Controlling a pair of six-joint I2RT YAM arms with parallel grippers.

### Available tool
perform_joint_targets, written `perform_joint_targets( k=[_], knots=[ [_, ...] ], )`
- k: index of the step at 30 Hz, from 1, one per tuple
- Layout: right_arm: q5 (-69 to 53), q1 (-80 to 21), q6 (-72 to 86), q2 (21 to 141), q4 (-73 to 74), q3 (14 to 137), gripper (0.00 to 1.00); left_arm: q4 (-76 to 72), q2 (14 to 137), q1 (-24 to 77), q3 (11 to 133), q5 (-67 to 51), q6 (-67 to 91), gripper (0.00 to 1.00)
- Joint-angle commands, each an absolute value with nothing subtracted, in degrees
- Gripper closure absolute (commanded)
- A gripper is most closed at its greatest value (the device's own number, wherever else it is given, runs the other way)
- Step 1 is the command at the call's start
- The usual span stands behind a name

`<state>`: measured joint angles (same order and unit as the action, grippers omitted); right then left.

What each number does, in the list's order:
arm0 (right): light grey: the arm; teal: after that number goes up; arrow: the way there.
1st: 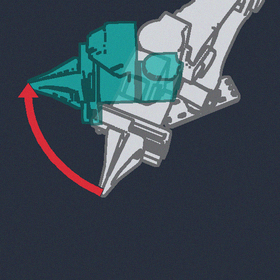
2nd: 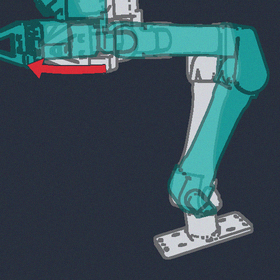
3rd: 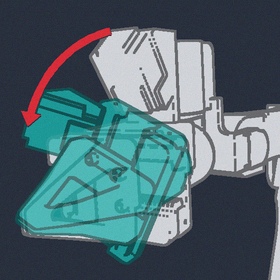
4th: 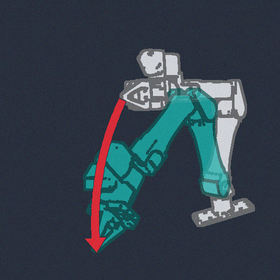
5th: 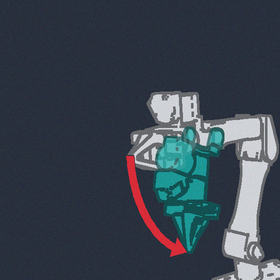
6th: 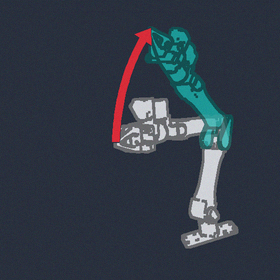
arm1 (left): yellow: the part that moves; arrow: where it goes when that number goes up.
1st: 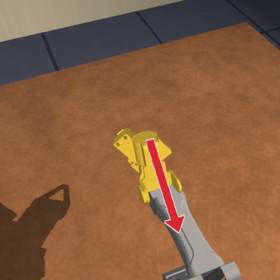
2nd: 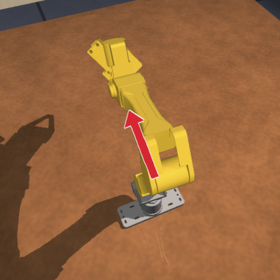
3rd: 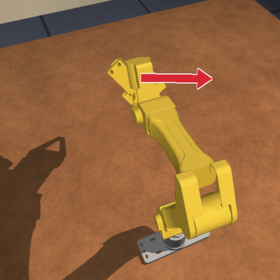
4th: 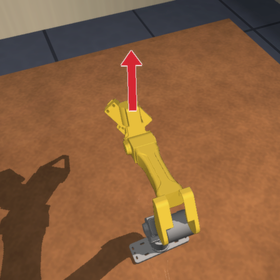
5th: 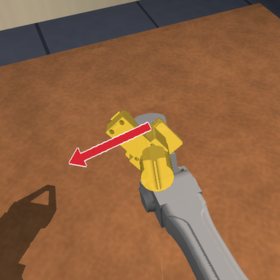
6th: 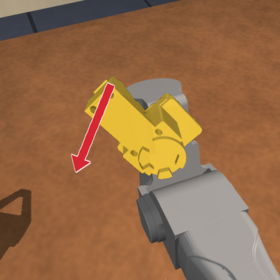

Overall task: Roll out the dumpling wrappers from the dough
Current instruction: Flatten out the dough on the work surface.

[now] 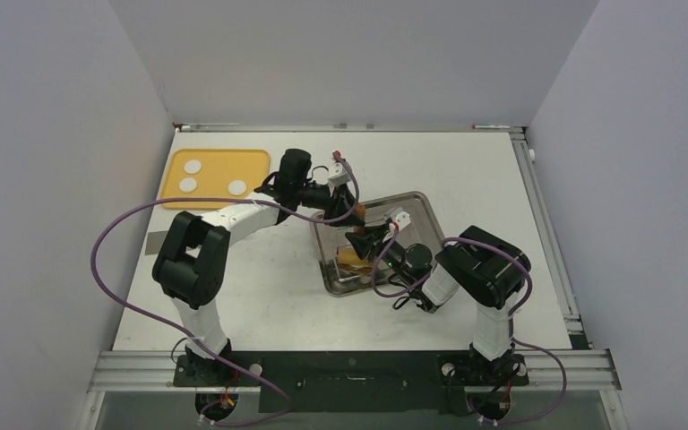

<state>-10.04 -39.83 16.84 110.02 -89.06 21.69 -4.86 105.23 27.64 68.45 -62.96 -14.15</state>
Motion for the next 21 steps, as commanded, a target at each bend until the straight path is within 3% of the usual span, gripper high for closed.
perform_joint_targets(
  k=[1, 15, 21],
  knots=[
    [-3.92, -37.54, 14.42, 118.65, -76.76, 14.11, 0.92, 8.09, 110.92, 25.66, 61.70, -52.48, -19.41, 1.00],
    [-3.18, -37.53, 16.63, 119.87, -80.84, 11.08, 0.92, 9.05, 111.20, 25.58, 62.93, -52.19, -19.90, 1.00],
    [-4.57, -38.58, 15.65, 113.47, -74.03, 12.92, 0.92, 14.00, 105.78, 25.71, 64.20, -52.71, -21.13, 1.00]
  ],
)
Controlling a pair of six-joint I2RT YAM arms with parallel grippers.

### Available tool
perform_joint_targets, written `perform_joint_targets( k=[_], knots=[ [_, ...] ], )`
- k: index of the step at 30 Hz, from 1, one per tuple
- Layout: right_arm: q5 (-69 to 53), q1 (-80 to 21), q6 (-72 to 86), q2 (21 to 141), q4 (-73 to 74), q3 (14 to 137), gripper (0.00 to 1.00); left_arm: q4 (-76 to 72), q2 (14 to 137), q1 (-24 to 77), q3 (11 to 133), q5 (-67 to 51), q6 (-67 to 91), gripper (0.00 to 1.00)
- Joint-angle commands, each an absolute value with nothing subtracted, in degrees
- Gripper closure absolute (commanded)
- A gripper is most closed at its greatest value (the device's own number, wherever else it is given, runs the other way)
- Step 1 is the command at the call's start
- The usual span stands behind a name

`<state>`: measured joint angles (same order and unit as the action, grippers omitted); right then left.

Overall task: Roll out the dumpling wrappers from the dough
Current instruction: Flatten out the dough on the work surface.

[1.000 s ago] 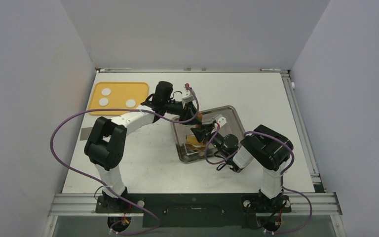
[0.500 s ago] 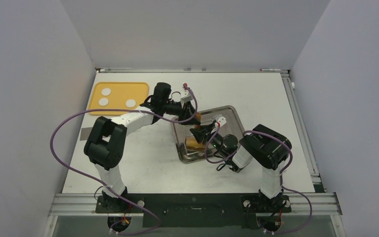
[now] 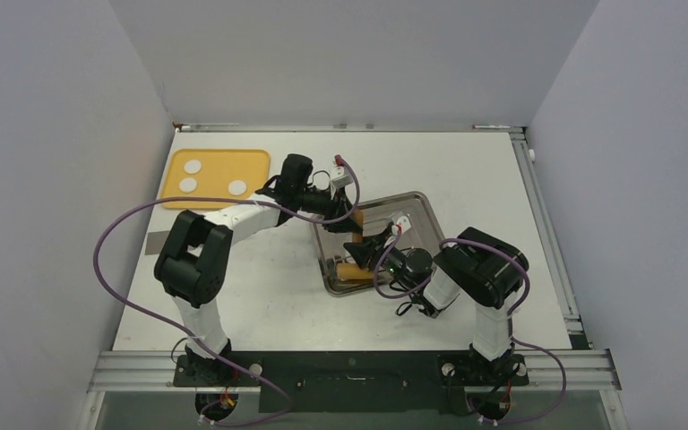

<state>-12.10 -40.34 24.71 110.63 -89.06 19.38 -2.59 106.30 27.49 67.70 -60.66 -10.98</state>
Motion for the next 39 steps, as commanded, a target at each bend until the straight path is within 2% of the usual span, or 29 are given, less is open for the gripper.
perform_joint_targets(
  k=[1, 7, 13, 19, 26, 33, 39],
  knots=[
    [-4.77, -38.85, 15.46, 111.15, -71.93, 13.67, 0.92, 15.22, 103.95, 25.75, 64.63, -52.95, -21.36, 1.00],
    [-7.50, -39.87, 15.04, 94.71, -59.56, 20.38, 0.92, 26.26, 96.10, 26.90, 73.04, -55.78, -25.25, 1.00],
    [-8.34, -39.30, 13.01, 87.30, -53.74, 26.95, 0.92, 32.65, 96.50, 28.31, 82.58, -57.39, -26.45, 1.00],
    [-10.54, -37.13, 12.80, 93.04, -58.99, 30.87, 0.92, 33.24, 100.22, 29.97, 88.72, -57.35, -26.89, 1.00],
    [-11.54, -33.91, 14.76, 103.52, -71.72, 29.66, 0.92, 27.83, 105.72, 30.44, 89.28, -54.91, -26.12, 1.00],
    [-7.80, -34.14, 14.20, 108.96, -68.52, 23.64, 0.92, 25.85, 107.78, 30.89, 83.97, -53.78, -27.48, 1.00],
    [-6.55, -34.19, 17.35, 113.81, -73.40, 18.24, 0.92, 23.27, 108.83, 31.87, 79.13, -52.93, -27.07, 1.00]
  ],
)
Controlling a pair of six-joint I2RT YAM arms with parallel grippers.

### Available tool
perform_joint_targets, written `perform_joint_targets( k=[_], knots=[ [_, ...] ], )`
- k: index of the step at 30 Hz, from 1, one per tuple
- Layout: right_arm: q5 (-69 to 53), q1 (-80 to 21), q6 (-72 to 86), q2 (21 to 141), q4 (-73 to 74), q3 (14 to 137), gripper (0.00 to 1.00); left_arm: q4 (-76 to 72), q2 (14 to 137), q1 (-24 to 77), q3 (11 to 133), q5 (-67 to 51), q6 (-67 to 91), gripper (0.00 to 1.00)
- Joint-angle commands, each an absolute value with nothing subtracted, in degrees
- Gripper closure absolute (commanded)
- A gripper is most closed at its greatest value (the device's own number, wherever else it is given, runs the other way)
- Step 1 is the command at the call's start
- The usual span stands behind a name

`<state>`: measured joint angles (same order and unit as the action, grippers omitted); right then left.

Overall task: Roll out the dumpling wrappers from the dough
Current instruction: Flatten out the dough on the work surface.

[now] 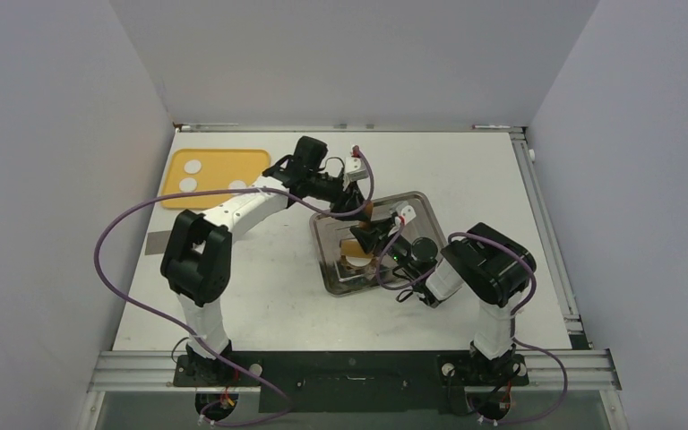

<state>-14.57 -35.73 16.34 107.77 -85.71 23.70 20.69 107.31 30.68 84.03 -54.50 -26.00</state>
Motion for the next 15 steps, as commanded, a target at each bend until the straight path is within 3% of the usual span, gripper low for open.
perform_joint_targets(
  k=[1, 5, 15],
  knots=[
    [-6.35, -34.24, 17.18, 113.93, -73.44, 17.78, 0.92, 23.10, 109.15, 31.90, 78.50, -52.81, -27.09, 1.00],
    [-4.80, -35.00, 14.92, 113.58, -66.01, 19.61, 0.92, 22.72, 110.58, 31.90, 77.47, -52.13, -26.51, 1.00],
    [-4.63, -37.31, 16.93, 122.86, -72.81, 18.11, 0.92, 19.34, 110.75, 31.93, 72.07, -51.87, -25.05, 1.00]
  ],
)
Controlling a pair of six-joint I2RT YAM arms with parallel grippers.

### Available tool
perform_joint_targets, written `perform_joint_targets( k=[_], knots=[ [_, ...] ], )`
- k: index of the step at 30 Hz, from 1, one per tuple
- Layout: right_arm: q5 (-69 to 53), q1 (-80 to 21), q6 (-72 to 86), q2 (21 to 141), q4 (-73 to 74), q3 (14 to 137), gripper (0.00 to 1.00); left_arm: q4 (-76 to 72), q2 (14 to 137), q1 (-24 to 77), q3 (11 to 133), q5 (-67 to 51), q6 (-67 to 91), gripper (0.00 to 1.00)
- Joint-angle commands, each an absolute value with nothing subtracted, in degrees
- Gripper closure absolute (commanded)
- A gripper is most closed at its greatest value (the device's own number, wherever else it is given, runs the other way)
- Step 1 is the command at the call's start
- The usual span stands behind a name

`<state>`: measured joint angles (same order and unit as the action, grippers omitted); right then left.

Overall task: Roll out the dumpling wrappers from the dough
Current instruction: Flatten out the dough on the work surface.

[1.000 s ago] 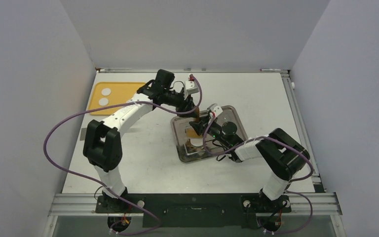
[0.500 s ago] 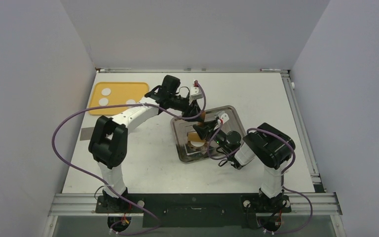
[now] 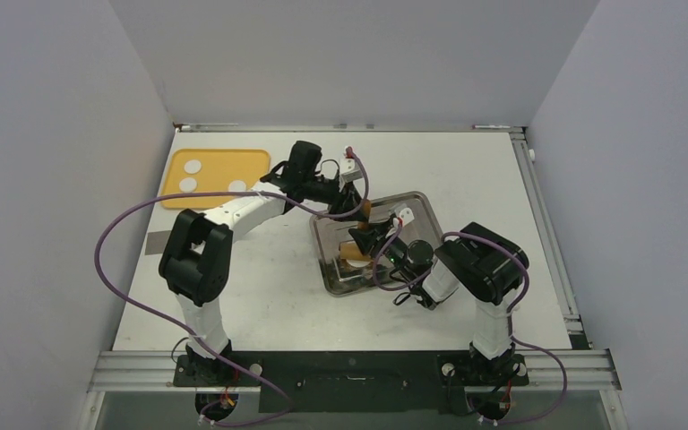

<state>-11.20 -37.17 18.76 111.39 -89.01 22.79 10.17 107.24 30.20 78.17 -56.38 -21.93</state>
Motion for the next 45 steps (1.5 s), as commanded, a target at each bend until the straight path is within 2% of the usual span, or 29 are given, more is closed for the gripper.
perform_joint_targets(
  k=[1, 12, 45],
  knots=[
    [-4.52, -37.48, 17.33, 123.69, -73.67, 17.77, 0.92, 19.31, 110.67, 31.91, 71.60, -52.01, -25.10, 1.00],
    [-3.26, -38.76, 20.10, 128.91, -81.18, 13.96, 0.92, 17.14, 112.29, 31.90, 69.61, -51.91, -23.93, 1.00],
    [-0.79, -41.57, 22.26, 127.27, -81.63, 10.65, 0.92, 14.94, 109.64, 31.95, 64.03, -52.38, -23.26, 1.00]
  ],
)
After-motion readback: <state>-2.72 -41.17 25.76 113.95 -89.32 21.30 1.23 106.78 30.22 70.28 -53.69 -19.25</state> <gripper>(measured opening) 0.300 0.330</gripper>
